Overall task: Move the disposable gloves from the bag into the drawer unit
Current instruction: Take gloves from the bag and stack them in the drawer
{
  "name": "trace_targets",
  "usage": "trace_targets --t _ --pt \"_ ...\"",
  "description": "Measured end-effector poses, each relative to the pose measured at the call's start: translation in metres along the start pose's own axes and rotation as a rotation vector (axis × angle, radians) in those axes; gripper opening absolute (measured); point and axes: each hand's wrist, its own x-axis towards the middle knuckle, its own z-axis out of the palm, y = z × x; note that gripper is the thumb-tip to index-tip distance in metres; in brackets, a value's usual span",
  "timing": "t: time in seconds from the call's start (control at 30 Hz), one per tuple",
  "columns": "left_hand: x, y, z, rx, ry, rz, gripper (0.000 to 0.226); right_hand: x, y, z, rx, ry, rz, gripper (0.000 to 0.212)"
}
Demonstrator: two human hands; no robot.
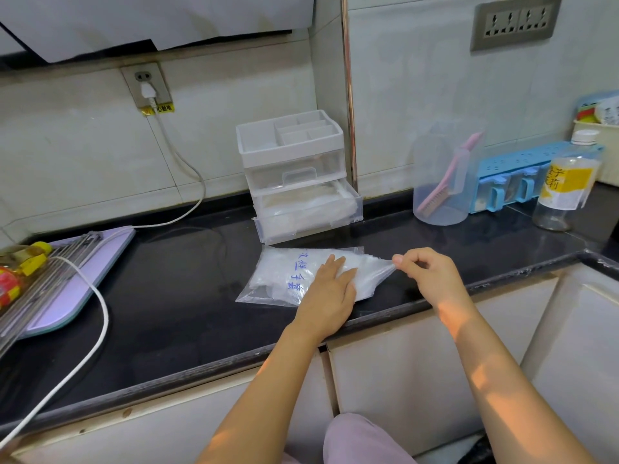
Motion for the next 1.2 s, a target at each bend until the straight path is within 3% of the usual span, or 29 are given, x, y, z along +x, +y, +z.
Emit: trace_targets --t 0.17,0.3,0.37,0.43,0.5,0.73,0.9,1.07,1.17,1.2 --pt "-0.001 0.000 0.000 0.017 0.012 -0.003 0.044 -0.002 -0.005 -0.015 0.307 0.234 0.115 0.022" --pt "0.000 0.001 0.000 0.027 0.006 -0.016 0.044 -0.007 -0.012 -0.015 0.538 0.118 0.324 0.041" --pt "0.000 0.001 -0.001 0.031 0.003 -0.016 0.044 -0.010 -0.014 -0.010 0.449 -0.038 0.411 0.053" --pt "0.000 0.002 -0.001 0.024 0.009 -0.013 0.044 -0.012 -0.018 -0.004 0.353 -0.103 0.455 0.042" --pt "-0.001 0.003 -0.002 0.019 0.010 -0.015 0.044 -0.009 -0.022 0.001 0.297 -0.068 0.425 0.026" --pt "-0.003 0.004 -0.003 0.011 0.007 -0.017 0.044 0.002 -0.068 -0.022 0.107 0.067 0.179 0.016" --pt "-0.005 0.006 -0.008 -0.101 0.014 0.054 0.044 0.004 -0.127 -0.053 -0.120 -0.422 -0.056 0.036" --pt "-0.014 0.031 -0.036 -0.784 0.209 -0.130 0.039 0.001 -0.165 -0.054 -0.480 -0.828 -0.203 0.038" --pt "-0.011 0.046 -0.062 -1.070 0.168 0.008 0.077 0.003 -0.174 -0.050 -0.527 -0.987 -0.183 0.037" --pt "-0.011 0.051 -0.073 -1.093 0.127 0.048 0.079 0.004 -0.176 -0.047 -0.521 -0.999 -0.183 0.037"
